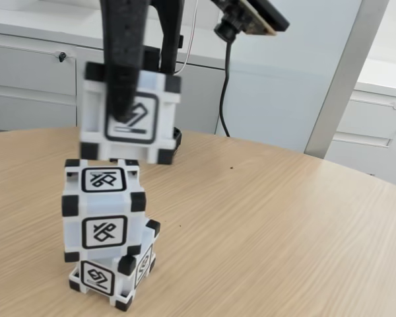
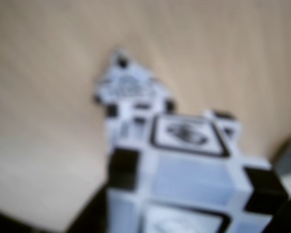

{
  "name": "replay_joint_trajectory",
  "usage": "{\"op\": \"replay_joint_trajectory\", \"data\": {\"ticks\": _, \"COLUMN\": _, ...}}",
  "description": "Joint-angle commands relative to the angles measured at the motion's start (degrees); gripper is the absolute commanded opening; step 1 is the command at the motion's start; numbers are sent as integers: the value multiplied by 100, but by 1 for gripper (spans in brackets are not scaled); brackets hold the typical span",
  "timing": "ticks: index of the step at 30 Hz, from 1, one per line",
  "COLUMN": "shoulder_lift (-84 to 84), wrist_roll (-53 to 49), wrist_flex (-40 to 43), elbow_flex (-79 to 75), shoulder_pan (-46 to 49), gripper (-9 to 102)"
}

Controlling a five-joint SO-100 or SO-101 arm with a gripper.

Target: Stack cubes from left to right.

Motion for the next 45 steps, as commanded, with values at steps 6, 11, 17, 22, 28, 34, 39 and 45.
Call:
{"op": "replay_joint_trajectory", "data": {"ticks": 6, "shoulder_lift": 18, "wrist_roll": -132, "wrist_flex": 53, "elbow_flex": -202, "shoulder_pan": 114, "gripper": 15}}
{"op": "replay_joint_trajectory", "data": {"ticks": 11, "shoulder_lift": 18, "wrist_roll": -220, "wrist_flex": 53, "elbow_flex": 79, "shoulder_pan": 483, "gripper": 15}}
{"op": "replay_joint_trajectory", "data": {"ticks": 17, "shoulder_lift": 26, "wrist_roll": -220, "wrist_flex": 53, "elbow_flex": 422, "shoulder_pan": 562, "gripper": 14}}
{"op": "replay_joint_trajectory", "data": {"ticks": 22, "shoulder_lift": 26, "wrist_roll": -202, "wrist_flex": 53, "elbow_flex": 422, "shoulder_pan": 519, "gripper": 14}}
{"op": "replay_joint_trajectory", "data": {"ticks": 28, "shoulder_lift": 26, "wrist_roll": -202, "wrist_flex": 53, "elbow_flex": 422, "shoulder_pan": 483, "gripper": 18}}
{"op": "replay_joint_trajectory", "data": {"ticks": 34, "shoulder_lift": 26, "wrist_roll": -193, "wrist_flex": 53, "elbow_flex": 422, "shoulder_pan": 475, "gripper": 25}}
{"op": "replay_joint_trajectory", "data": {"ticks": 39, "shoulder_lift": 26, "wrist_roll": -167, "wrist_flex": 53, "elbow_flex": 422, "shoulder_pan": 475, "gripper": 29}}
{"op": "replay_joint_trajectory", "data": {"ticks": 45, "shoulder_lift": 26, "wrist_roll": -176, "wrist_flex": 53, "elbow_flex": 422, "shoulder_pan": 475, "gripper": 30}}
